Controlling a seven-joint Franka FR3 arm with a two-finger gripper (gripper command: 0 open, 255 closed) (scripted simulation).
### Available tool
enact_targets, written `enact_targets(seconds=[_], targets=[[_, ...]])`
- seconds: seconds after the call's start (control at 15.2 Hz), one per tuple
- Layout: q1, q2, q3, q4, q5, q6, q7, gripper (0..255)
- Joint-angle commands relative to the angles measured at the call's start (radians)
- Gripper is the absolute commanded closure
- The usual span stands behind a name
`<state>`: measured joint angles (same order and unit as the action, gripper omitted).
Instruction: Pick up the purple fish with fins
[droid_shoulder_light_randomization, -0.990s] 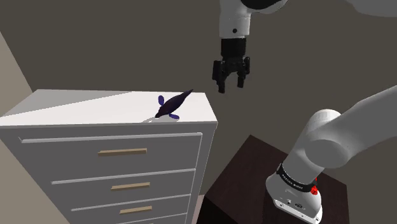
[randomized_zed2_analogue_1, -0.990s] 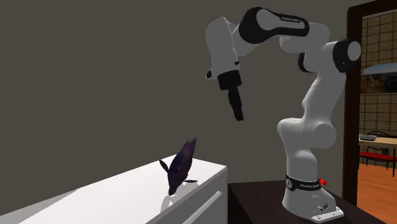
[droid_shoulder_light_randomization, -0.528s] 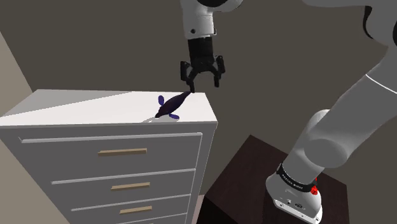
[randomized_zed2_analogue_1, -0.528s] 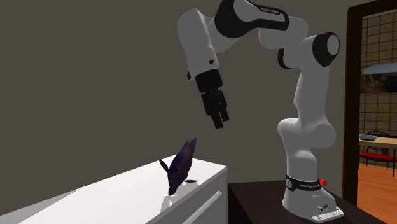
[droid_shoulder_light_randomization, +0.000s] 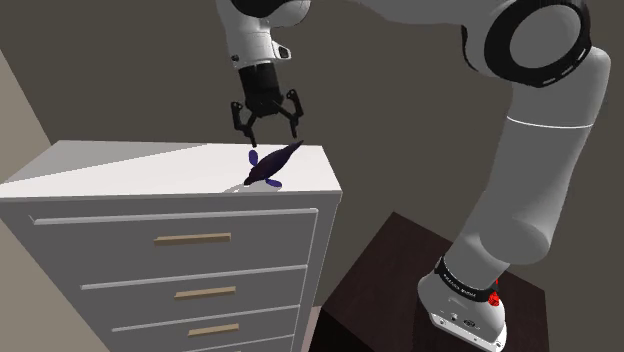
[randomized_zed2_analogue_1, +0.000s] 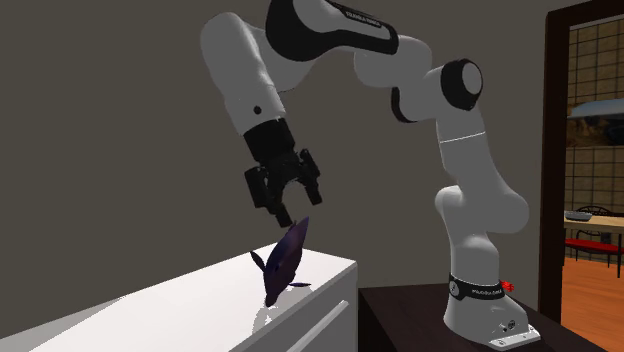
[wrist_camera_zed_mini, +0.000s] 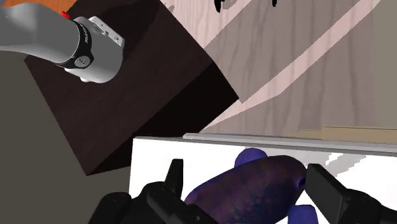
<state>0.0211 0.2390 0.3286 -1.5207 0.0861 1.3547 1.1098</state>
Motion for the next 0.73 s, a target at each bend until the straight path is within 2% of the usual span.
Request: enact_targets(seconds=[0.0, 0.26, 0.33, 0.66], targets=[[0.021, 0.108, -0.004, 0.126, -0.016, -0.043, 0.085, 0], [0.078, 0.371, -0.031, 0.475, -0.046, -0.175, 0.228, 0], [0.082, 0.387, -0.034, 0.5, -0.046, -0.184, 0.234, 0], [0.074, 0.371, -0.036, 0.406, -0.046, -0.108, 0.223, 0]])
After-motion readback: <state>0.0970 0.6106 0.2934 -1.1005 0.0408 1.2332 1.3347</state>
